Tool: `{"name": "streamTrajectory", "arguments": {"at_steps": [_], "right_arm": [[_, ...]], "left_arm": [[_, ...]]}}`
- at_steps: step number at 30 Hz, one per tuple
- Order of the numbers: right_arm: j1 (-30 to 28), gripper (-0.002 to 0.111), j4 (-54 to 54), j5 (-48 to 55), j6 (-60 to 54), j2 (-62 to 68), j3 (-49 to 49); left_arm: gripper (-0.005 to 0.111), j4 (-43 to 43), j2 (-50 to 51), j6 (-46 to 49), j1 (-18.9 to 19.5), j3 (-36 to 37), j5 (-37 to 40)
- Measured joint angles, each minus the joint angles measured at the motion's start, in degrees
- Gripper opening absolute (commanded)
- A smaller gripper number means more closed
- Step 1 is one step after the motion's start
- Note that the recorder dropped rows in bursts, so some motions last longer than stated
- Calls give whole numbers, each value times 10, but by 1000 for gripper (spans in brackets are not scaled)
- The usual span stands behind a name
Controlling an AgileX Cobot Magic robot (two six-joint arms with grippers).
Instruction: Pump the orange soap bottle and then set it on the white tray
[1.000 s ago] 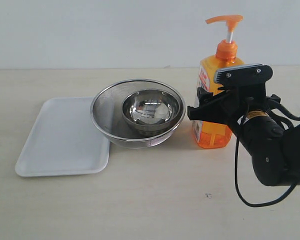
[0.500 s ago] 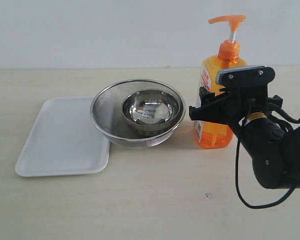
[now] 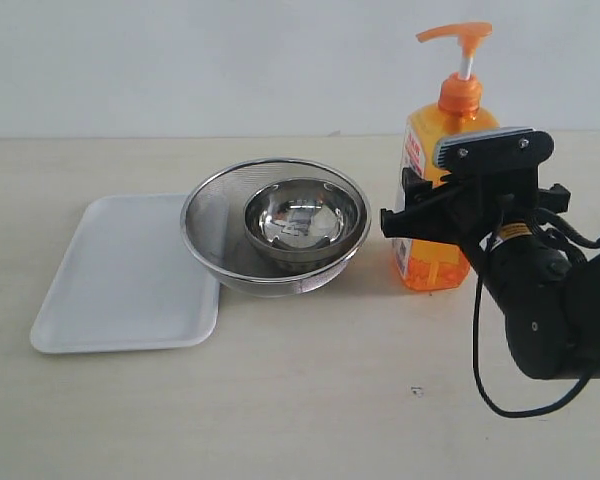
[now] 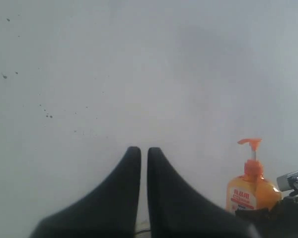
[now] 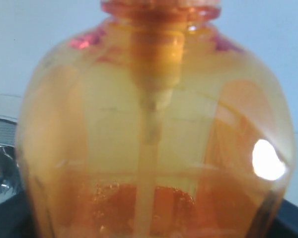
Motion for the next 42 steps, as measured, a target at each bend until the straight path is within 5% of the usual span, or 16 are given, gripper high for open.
{"name": "streamTrajectory", "arguments": {"at_steps": [9, 18, 42], "right_arm": [[0, 0, -2, 53, -40, -143, 2], [9, 0, -42, 220, -60, -190, -82], [180, 0, -51, 337, -99, -181, -266]], "left_arm": [[5, 0, 0, 0, 0, 0, 0], [5, 0, 0, 0, 0, 0, 0], [5, 0, 0, 0, 0, 0, 0]]}}
